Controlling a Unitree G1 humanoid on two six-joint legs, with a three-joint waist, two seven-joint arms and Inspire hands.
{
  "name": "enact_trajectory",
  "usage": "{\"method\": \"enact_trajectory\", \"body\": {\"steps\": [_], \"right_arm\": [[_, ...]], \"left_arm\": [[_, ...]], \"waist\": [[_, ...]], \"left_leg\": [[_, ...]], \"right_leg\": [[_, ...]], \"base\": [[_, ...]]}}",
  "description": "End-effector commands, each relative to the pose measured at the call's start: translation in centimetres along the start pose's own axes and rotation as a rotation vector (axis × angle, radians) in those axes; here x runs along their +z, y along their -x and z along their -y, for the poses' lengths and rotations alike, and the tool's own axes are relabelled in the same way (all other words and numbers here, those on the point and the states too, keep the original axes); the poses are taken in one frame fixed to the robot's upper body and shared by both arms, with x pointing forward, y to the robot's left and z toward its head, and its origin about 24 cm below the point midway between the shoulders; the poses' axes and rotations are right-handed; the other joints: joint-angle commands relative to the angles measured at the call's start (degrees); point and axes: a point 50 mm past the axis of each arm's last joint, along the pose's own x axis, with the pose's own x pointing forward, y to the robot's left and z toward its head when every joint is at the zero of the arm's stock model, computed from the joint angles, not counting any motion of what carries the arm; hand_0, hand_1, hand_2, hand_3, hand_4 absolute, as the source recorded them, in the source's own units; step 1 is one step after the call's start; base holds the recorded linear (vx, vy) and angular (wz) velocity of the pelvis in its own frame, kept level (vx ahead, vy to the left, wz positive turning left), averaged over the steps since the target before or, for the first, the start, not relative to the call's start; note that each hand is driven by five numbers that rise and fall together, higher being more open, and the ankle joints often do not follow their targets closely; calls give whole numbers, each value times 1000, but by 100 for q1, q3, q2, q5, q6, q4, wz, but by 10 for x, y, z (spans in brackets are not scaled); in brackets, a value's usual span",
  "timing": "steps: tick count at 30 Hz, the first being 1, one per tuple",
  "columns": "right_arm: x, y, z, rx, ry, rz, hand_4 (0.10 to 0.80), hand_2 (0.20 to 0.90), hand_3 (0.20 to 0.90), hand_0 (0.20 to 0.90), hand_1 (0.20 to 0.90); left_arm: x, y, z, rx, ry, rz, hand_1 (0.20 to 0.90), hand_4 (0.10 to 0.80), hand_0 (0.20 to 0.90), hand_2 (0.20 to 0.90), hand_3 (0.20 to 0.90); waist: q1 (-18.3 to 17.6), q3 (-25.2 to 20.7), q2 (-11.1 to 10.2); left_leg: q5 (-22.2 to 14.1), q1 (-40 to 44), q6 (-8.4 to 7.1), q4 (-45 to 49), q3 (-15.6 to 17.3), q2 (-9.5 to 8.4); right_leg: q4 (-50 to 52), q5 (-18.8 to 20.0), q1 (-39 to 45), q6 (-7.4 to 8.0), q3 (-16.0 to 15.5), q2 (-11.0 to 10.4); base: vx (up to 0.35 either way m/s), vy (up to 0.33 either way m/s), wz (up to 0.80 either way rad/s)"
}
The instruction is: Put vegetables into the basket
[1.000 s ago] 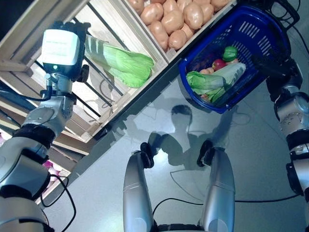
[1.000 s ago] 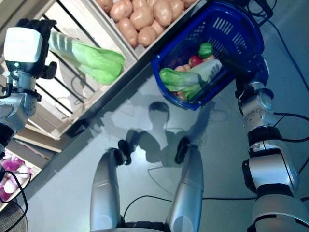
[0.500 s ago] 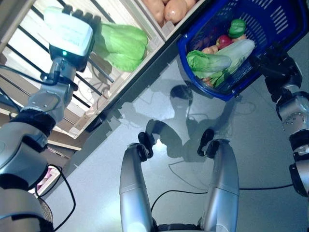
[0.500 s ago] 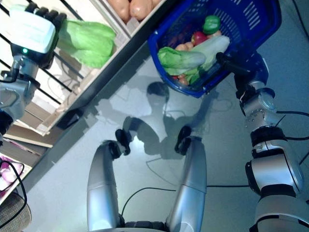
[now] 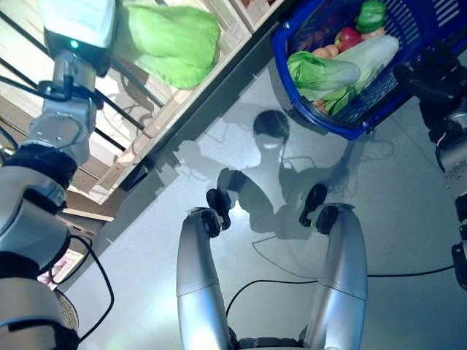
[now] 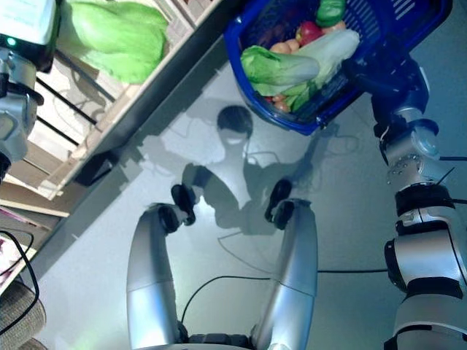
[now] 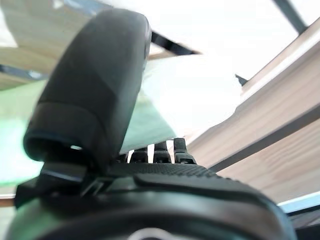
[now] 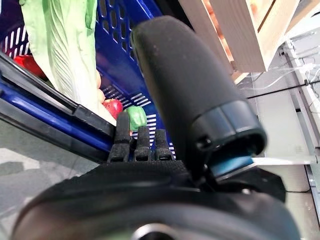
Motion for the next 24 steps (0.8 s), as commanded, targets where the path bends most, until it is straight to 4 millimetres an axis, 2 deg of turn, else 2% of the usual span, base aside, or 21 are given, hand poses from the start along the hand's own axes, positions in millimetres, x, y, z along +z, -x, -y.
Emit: {"method": "enact_trajectory", "body": {"steps": [1,5,8,9,10,18,24], "right_arm": [[42,-4,-3,31,-37,177,800,900,900,900,900],[43,-4,-2,26,-43,180,800,900,900,900,900],[51,-5,-3,32,-34,209,800,900,900,900,900],[51,-5,-2,32,-34,212,800,900,900,900,900],[54,-4,-2,31,-41,227,800,900,900,900,900],[61,-3,1,21,-83,255,800,900,900,900,900],[54,-4,0,39,-90,228,800,900,900,900,900]], "left_arm": [[-71,-1,-11,-59,-123,-269,900,800,900,900,900],[-71,-2,-11,-75,-121,-286,900,800,900,900,900],[-80,1,-9,-80,-92,-344,900,800,900,900,900],[-80,2,-9,-79,-90,-344,549,566,549,549,549],[-82,2,-9,-74,-71,-329,300,400,300,300,300],[-70,-3,-14,-4,-3,-218,300,400,300,300,300],[-62,-1,-11,5,51,-147,300,400,300,300,300]], "waist": [[-121,-29,-94],[-132,-29,-103],[-112,-29,-102],[-113,-29,-104],[-110,-29,-111],[-104,-29,-130],[-100,-29,-93]], "left_leg": [[-243,28,-462,-202,-296,121],[-256,-66,-418,-129,-297,123],[-233,-84,-412,-160,-293,103],[-234,-95,-411,-150,-298,100],[-235,-115,-403,-119,-307,99],[-247,58,-431,-148,-269,157],[-264,503,-477,-232,-187,199]], "right_leg": [[-551,553,137,420,192,-285],[-520,572,54,421,212,-289],[-561,609,46,422,200,-300],[-556,609,38,419,203,-300],[-540,618,27,423,202,-301],[-573,607,203,431,173,-298],[-648,583,592,438,121,-300]], "base": [[-3,74,-6],[-1,60,-2],[-8,53,-4],[-14,42,-3],[-11,31,-2],[-3,2,-1],[-12,-13,-5]]}}
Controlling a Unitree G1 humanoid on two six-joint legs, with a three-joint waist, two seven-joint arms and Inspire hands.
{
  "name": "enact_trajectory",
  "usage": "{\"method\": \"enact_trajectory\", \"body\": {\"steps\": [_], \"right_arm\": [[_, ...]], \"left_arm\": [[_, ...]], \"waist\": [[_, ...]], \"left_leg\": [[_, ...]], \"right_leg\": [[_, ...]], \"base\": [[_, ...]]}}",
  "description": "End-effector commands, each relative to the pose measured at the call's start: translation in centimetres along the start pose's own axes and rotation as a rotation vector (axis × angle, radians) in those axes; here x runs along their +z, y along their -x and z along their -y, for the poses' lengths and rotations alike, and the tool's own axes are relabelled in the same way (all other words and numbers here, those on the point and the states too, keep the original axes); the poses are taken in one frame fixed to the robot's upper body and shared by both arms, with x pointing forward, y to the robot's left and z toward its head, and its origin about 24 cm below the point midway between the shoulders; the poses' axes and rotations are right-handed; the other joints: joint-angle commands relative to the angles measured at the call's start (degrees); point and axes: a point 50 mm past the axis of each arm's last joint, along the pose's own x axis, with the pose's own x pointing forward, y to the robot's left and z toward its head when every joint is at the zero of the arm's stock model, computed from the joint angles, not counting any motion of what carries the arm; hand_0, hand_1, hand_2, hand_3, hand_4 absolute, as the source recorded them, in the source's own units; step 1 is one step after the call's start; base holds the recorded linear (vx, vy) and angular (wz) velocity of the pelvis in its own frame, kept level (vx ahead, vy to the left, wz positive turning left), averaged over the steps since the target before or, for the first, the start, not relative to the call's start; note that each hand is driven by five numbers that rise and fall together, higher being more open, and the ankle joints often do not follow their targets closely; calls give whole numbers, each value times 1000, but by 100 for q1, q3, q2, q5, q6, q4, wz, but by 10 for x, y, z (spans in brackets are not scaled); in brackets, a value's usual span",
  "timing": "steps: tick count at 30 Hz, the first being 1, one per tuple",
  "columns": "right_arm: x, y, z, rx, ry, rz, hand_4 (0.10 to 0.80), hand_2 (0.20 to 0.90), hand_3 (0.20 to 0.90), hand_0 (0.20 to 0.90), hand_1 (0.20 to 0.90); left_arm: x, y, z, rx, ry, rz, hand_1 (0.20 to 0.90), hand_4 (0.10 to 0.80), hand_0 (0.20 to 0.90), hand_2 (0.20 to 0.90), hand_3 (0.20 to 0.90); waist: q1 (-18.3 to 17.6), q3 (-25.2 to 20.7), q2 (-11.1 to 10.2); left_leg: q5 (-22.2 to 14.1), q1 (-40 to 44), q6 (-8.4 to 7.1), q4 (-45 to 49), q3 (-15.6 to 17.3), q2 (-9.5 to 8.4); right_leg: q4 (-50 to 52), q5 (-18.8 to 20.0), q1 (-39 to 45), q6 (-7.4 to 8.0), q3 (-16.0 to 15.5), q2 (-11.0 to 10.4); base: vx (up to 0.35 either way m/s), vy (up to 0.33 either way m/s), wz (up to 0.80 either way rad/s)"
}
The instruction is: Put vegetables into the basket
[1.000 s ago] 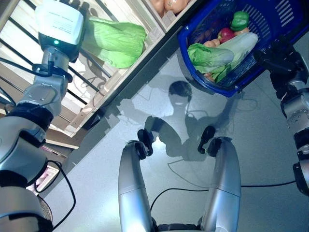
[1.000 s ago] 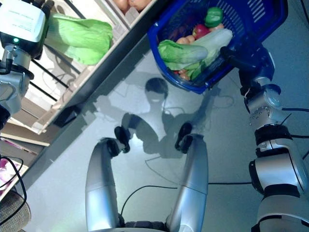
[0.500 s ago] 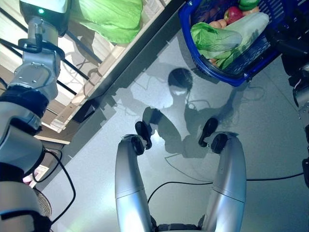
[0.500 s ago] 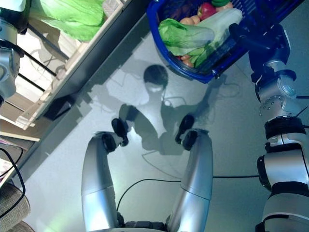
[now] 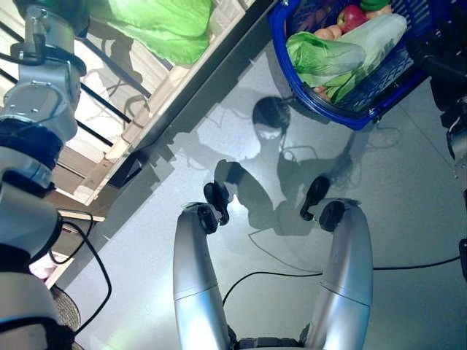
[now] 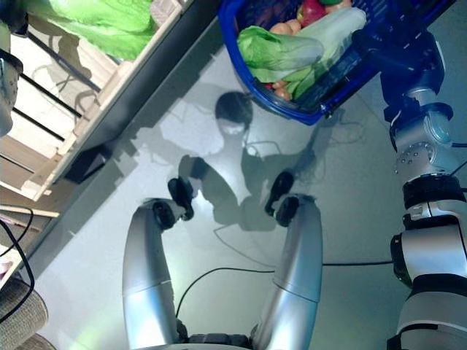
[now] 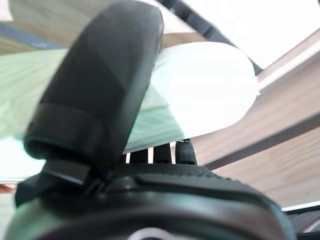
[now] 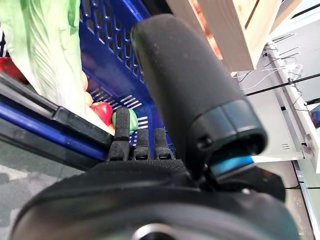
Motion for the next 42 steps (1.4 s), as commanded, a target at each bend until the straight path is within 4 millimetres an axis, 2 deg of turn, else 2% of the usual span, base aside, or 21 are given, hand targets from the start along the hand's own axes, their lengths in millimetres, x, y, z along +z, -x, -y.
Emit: {"method": "enact_trajectory", "body": {"steps": [1,7,14,16,20,21,22,24,26,27,28,29,31,33,36,38,39,41,42], "right_arm": [[42,-3,4,16,-49,174,800,900,900,900,900],[32,3,17,-17,-71,140,800,900,900,900,900],[22,7,20,5,-66,98,800,900,900,900,900],[14,11,25,4,-71,76,800,900,900,900,900],[-15,25,33,-5,-89,-11,800,900,900,900,900],[-15,25,33,-5,-89,-11,800,900,900,900,900],[-29,32,36,-8,-106,-52,800,900,900,900,900],[-38,35,36,1,-116,-74,800,900,900,900,900],[-54,40,30,23,-152,-99,800,900,900,900,900],[-71,48,24,47,-184,-125,800,900,900,900,900],[-73,49,23,53,-187,-127,800,900,900,900,900],[-94,58,9,89,-221,-147,800,900,900,900,900],[-107,66,0,126,-237,-152,800,900,900,900,900],[-130,80,-29,214,-260,-179,800,900,900,900,900],[-143,91,-53,304,-309,-190,800,900,900,900,900],[-155,100,-69,366,-338,-210,800,900,900,900,900],[-162,107,-80,396,-366,-227,800,900,900,900,900],[-169,115,-91,411,-403,-241,800,900,900,900,900],[-175,122,-101,434,-441,-265,800,900,900,900,900]], "left_arm": [[-45,6,-6,26,-13,-103,300,400,300,300,300],[-45,13,2,11,83,-79,300,400,300,300,300],[-41,23,10,-23,190,4,300,400,300,300,300],[-40,30,15,-43,250,35,300,400,300,300,300],[-37,50,32,-120,408,48,300,400,300,300,300],[-37,50,32,-120,408,48,300,400,300,300,300],[-36,58,39,-156,488,35,300,400,300,300,300],[-34,64,44,-174,546,21,300,400,300,300,300],[-31,71,51,-190,705,-33,300,400,300,300,300],[-26,79,59,-215,847,-76,300,400,300,300,300],[-26,81,60,-220,868,-83,300,400,300,300,300],[-14,95,71,-260,1016,-107,300,400,300,300,300],[-5,104,78,-287,1122,-123,300,400,300,300,300],[21,124,90,-341,1318,-144,300,400,300,300,300],[47,140,97,-379,1487,-166,300,400,300,300,300],[70,154,101,-408,1598,-181,300,400,300,300,300],[90,165,103,-448,1664,-177,300,400,300,300,300],[106,175,104,-472,1727,-195,300,400,300,300,300],[123,186,103,-496,1803,-214,300,400,300,300,300]], "waist": [[-87,-28,-82],[-86,-28,-46],[-89,-29,-36],[-81,-113,-57],[-64,-493,-112],[-64,-493,-112],[-39,-668,-144],[-28,-743,-159],[8,-854,-192],[46,-956,-220],[41,-965,-217],[76,-1105,-235],[72,-1186,-239],[72,-1454,-262],[69,-1691,-278],[78,-1871,-293],[98,-2014,-305],[109,-2126,-318],[117,-2234,-338]], "left_leg": [[-151,728,-494,-540,-103,180],[-77,1632,-560,-875,63,220],[122,2721,-618,-1431,203,238],[182,3106,-613,-1615,230,235],[290,3874,-551,-2053,325,154],[290,3874,-551,-2053,325,154],[303,4252,-504,-2302,384,82],[310,4449,-481,-2438,403,48],[332,4771,-434,-2689,435,-15],[400,5062,-404,-2955,451,-97],[421,5116,-401,-3010,454,-109],[561,5459,-401,-3410,515,-193],[685,5729,-405,-3726,576,-249],[916,6284,-404,-4392,718,-379],[1069,6679,-406,-4874,772,-475],[1292,6901,-344,-5248,857,-532],[1384,7084,-338,-5500,880,-558],[1484,7235,-331,-5710,880,-577],[1584,7386,-330,-5910,878,-588]], "right_leg": [[-831,536,812,487,170,-210],[-1082,457,1722,494,90,-146],[-1413,385,2788,455,55,-80],[-1552,373,3190,430,22,-84],[-1902,326,3995,346,-158,-68],[-1902,326,3995,346,-158,-68],[-2100,287,4372,324,-285,-65],[-2211,271,4575,306,-349,-58],[-2413,249,4907,296,-471,-46],[-2627,279,5189,279,-571,-8],[-2671,291,5243,279,-590,-3],[-3037,359,5607,272,-743,90],[-3348,439,5875,287,-831,165],[-4128,625,6489,316,-1000,396],[-4752,780,6968,336,-1102,606],[-5206,1001,7248,293,-1229,719],[-5487,1095,7461,312,-1277,783],[-5703,1194,7626,333,-1295,842],[-5916,1295,7793,354,-1304,898]], "base": [[0,0,0],[3,-30,-2],[11,-55,-4],[70,-108,-4],[92,-87,2],[140,-118,7],[95,-85,6],[89,-98,14],[68,-115,6],[55,-95,0],[99,-113,7],[73,-79,10],[81,-83,11],[127,-103,10],[106,-85,6],[58,-81,4],[66,-85,8],[96,-81,7],[70,-72,-3]]}}
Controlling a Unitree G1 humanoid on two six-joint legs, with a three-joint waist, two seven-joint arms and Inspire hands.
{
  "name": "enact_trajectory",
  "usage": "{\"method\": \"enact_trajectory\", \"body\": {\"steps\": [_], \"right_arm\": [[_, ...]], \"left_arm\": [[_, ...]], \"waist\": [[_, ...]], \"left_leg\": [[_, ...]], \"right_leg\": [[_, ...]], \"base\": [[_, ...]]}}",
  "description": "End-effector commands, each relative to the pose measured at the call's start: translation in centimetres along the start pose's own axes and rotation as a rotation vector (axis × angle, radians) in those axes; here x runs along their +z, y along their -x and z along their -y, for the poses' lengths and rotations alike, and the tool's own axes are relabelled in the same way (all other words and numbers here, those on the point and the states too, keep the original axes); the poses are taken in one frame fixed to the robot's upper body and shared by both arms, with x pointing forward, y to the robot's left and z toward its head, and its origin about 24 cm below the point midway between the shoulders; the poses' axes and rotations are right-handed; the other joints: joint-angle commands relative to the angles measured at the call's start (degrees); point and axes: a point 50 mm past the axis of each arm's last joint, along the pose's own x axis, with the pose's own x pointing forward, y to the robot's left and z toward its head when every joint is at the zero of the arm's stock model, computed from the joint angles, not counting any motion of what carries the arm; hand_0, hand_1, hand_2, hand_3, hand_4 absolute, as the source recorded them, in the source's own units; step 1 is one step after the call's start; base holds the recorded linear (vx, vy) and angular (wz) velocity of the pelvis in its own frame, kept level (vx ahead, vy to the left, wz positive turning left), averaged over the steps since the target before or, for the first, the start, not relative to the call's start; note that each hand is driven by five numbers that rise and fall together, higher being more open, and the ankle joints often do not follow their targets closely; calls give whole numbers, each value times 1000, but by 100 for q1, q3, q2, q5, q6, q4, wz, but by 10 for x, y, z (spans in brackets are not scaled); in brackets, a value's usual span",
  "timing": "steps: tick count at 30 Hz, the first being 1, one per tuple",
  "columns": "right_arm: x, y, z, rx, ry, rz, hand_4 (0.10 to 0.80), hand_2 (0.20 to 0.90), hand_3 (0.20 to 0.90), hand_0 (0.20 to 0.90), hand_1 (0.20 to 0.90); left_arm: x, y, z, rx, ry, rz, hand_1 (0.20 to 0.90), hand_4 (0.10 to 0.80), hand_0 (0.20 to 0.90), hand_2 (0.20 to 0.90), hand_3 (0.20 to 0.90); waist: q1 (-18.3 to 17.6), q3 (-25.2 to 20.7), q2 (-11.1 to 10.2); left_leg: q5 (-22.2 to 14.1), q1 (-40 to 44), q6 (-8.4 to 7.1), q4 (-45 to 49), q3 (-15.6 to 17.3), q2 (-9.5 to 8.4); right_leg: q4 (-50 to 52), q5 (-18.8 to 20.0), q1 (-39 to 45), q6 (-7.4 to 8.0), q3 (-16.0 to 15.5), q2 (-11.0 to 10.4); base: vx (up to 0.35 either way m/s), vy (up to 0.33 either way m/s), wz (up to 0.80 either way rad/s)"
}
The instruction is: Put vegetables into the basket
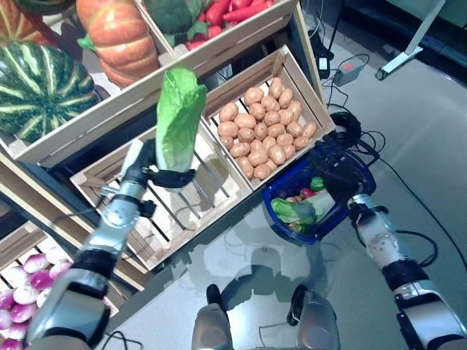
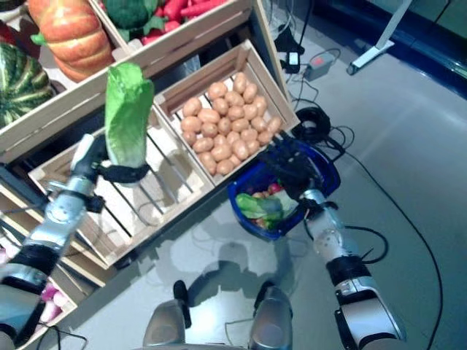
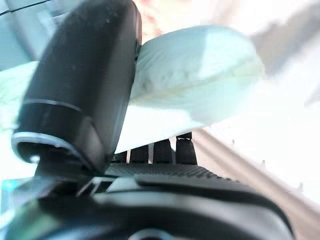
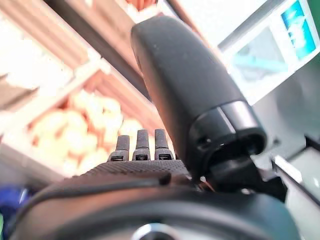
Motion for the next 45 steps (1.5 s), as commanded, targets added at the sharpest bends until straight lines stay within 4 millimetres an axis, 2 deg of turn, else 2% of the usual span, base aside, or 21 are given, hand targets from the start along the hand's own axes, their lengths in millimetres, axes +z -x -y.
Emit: {"method": "enact_trajectory", "body": {"steps": [1,2,3,6,13,16,22,31,37,42,45], "right_arm": [[-2,-7,-35,201,-5,105,800,900,900,900,900],[-14,-8,-44,216,-24,68,800,900,900,900,900],[-15,-8,-45,219,-22,59,800,900,900,900,900],[-27,-10,-58,240,-29,18,800,900,900,900,900],[-24,-18,-69,233,-35,33,800,900,900,900,900],[-22,-22,-74,232,-49,49,800,900,900,900,900],[-16,-29,-84,243,-71,85,800,900,900,900,900],[-13,-31,-94,269,-112,113,800,900,900,900,900],[-15,-29,-95,266,-165,122,800,900,900,900,900],[-24,-24,-93,266,-252,86,800,900,900,900,900],[-30,-22,-93,286,-296,65,800,900,900,900,900]], "left_arm": [[30,-3,1,65,163,171,300,400,300,300,300],[28,-1,25,26,207,164,300,400,300,300,300],[28,0,29,16,214,165,300,400,300,300,300],[30,3,66,-54,260,146,300,400,300,300,300],[32,4,93,-117,318,112,300,400,300,300,300],[32,7,107,-156,266,113,300,400,300,300,300],[31,8,119,-188,208,100,300,400,300,300,300],[29,12,128,-206,72,135,300,400,300,300,300],[42,16,130,-221,-43,271,300,400,300,300,300],[53,20,132,-257,-104,376,300,400,300,300,300],[59,22,137,-296,-199,449,300,400,300,300,300]], "waist": [[46,-1234,-221],[60,-1315,-233],[64,-1325,-234],[85,-1476,-289],[78,-1585,-334],[72,-1595,-349],[72,-1644,-373],[86,-1639,-385],[115,-1647,-403],[119,-1640,-402],[109,-1635,-409]], "left_leg": [[-133,193,147,59,13,-250],[-47,369,137,-183,13,-249],[-32,402,135,-223,8,-252],[71,727,151,-671,59,-256],[70,998,191,-1020,56,-275],[19,1042,201,-1028,38,-276],[-24,1057,216,-1028,-14,-289],[-65,1119,216,-1028,-97,-311],[-97,1174,203,-1028,-130,-302],[-108,1194,202,-1028,-131,-293],[-113,1195,198,-1028,-128,-286]], "right_leg": [[-1672,818,1072,-47,-23,114],[-1901,905,1251,-23,-36,178],[-1947,926,1288,-18,-38,188],[-2323,1106,1558,52,-63,279],[-2447,1139,1736,77,-34,382],[-2460,1139,1775,75,-22,408],[-2482,1130,1804,56,34,451],[-2468,1072,1886,47,64,467],[-2509,1053,1972,58,51,453],[-2523,1046,2002,59,61,445],[-2552,1059,2017,70,77,443]], "base": [[87,-98,-6],[60,-63,-2],[63,-73,-1],[51,-63,5],[38,-40,-1],[18,-26,0],[20,-22,0],[14,-8,0],[12,-4,0],[0,0,0],[0,0,0]]}}
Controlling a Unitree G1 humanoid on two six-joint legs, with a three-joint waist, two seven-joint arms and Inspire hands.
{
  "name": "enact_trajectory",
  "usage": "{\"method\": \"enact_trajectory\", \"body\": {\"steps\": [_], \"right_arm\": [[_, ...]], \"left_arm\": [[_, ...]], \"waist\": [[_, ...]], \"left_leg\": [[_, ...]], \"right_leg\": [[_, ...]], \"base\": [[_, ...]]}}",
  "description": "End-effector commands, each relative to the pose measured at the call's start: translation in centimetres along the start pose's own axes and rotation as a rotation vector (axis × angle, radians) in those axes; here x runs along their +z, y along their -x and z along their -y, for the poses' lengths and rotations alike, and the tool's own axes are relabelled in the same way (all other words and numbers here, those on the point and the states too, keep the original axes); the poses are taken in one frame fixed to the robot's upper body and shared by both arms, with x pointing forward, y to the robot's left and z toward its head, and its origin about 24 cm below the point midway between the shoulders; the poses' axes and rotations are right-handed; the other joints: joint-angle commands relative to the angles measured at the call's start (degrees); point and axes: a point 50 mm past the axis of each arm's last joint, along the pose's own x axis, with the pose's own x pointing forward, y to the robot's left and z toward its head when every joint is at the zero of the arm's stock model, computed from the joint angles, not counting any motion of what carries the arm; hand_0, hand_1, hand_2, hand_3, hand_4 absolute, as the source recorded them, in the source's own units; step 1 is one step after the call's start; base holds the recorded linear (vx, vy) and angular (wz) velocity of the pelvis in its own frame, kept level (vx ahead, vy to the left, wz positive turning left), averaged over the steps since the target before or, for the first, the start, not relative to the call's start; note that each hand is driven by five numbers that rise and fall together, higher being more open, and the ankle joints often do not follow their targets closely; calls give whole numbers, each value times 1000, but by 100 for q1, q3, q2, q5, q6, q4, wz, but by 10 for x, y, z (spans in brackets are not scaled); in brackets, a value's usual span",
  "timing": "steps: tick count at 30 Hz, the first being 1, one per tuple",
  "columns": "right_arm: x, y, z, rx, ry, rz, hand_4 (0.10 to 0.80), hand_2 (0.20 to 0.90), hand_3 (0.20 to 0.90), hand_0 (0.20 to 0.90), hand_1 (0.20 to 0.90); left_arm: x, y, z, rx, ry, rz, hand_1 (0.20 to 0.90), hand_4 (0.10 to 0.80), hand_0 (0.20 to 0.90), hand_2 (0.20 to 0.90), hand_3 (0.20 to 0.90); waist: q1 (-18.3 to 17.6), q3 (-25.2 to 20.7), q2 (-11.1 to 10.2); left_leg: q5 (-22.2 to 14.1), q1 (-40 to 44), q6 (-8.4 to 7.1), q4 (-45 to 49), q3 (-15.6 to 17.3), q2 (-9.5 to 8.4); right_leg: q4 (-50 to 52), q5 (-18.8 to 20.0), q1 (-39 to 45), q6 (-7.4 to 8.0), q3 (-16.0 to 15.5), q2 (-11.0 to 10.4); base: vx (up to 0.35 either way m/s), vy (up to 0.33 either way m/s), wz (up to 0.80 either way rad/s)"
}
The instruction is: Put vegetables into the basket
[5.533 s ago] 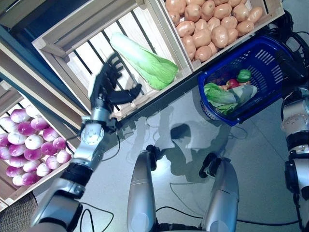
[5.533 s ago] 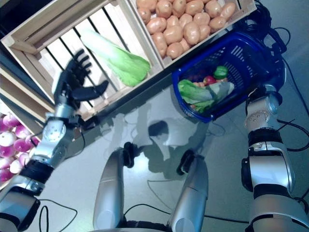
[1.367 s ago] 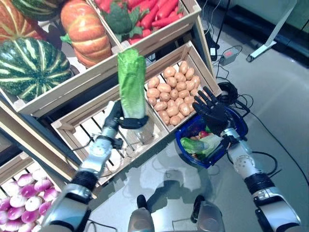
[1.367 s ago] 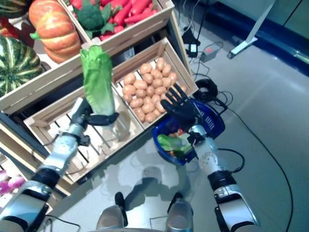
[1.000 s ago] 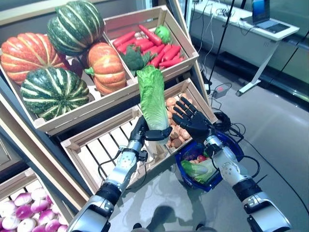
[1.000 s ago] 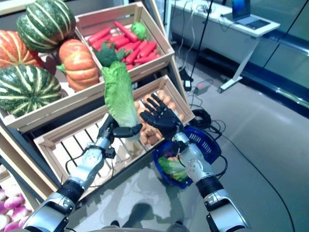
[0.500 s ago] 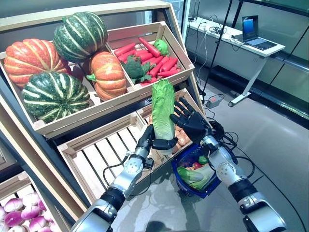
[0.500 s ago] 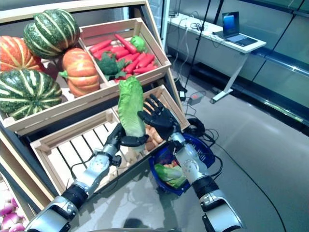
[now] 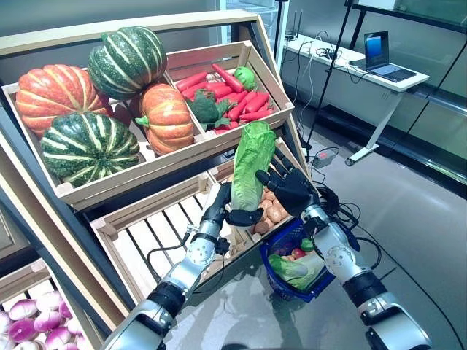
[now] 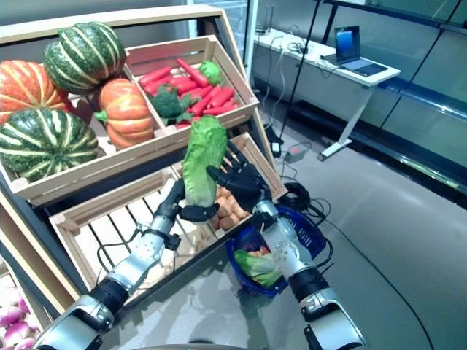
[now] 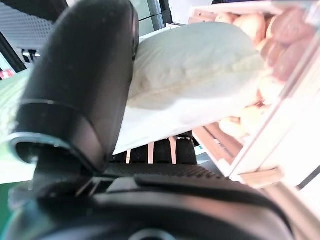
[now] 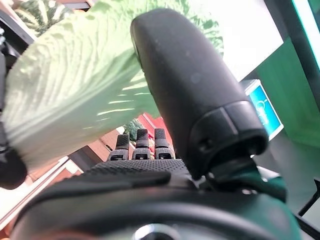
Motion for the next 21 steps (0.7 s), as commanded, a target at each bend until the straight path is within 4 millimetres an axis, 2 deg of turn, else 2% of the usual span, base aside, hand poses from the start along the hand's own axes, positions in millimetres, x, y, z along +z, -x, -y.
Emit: {"method": "enact_trajectory", "body": {"steps": [1,7,10,14,17,21], "right_arm": [[25,-27,-49,240,-121,150,800,900,900,900,900],[22,-27,-60,362,-199,119,800,900,900,900,900],[17,-29,-74,458,-231,80,800,900,900,900,900],[11,-31,-83,491,-258,45,800,900,900,900,900],[7,-31,-88,514,-275,21,800,900,900,900,900],[5,-31,-98,585,-292,27,800,900,900,900,900]], "left_arm": [[81,-14,21,-140,-159,497,300,400,300,300,300],[81,-10,30,-222,-267,557,300,400,300,300,300],[80,-5,40,-274,-345,605,300,400,300,300,300],[82,-1,48,-300,-406,669,300,400,300,300,300],[87,2,53,-318,-424,726,300,400,300,300,300],[91,10,65,-435,-421,777,300,400,300,300,300]], "waist": [[103,-373,-51],[64,-398,-55],[36,-407,-56],[10,-412,-55],[-6,-417,-48],[-24,-423,-40]], "left_leg": [[-189,-104,149,-31,-212,-119],[-185,-114,144,-31,-185,-111],[-181,-122,141,-31,-169,-107],[-187,-137,141,-31,-163,-103],[-191,-147,138,-31,-168,-105],[-213,-133,145,-31,-167,-110]], "right_leg": [[120,-67,52,-246,41,-37],[94,-55,43,-228,66,-38],[104,-64,21,-217,98,-42],[113,-73,-10,-209,119,-50],[110,-74,-22,-202,138,-52],[77,-64,2,-182,153,-59]], "base": [[0,0,0],[0,0,0],[0,0,0],[0,0,0],[-10,1,-4],[0,0,0]]}}
